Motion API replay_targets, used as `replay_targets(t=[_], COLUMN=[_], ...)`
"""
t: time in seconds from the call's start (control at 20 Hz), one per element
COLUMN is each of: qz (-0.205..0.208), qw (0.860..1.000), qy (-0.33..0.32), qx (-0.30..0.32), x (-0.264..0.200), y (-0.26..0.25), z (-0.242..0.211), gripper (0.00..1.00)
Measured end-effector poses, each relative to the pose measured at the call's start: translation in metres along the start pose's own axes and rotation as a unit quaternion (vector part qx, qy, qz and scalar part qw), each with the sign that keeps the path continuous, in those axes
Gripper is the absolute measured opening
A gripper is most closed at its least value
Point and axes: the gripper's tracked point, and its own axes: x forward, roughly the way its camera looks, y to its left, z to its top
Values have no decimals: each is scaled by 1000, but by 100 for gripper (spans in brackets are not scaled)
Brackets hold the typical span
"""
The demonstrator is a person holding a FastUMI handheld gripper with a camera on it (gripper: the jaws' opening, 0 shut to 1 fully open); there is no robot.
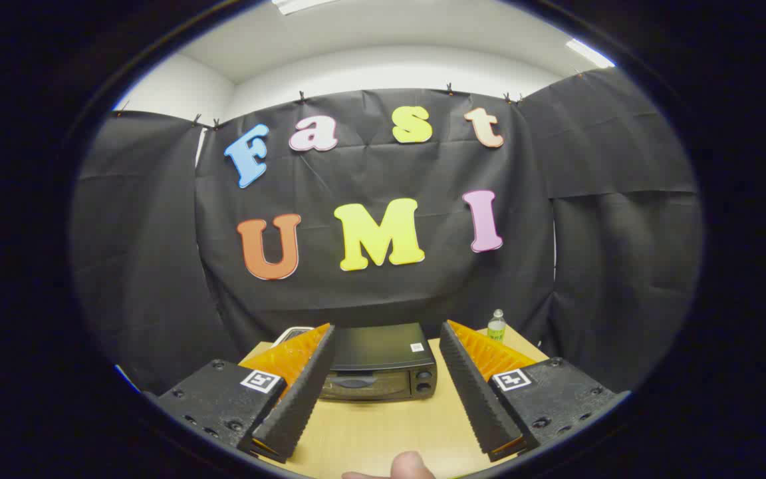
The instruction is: Open the toaster oven, put the food inside, and close the toaster oven door.
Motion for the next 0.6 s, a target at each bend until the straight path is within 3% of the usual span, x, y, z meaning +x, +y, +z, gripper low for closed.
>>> replay_targets(t=[0.6], qz=[1], qw=[1000], qy=[8], qx=[3], x=[10], y=[-1], z=[-3], gripper=[100])
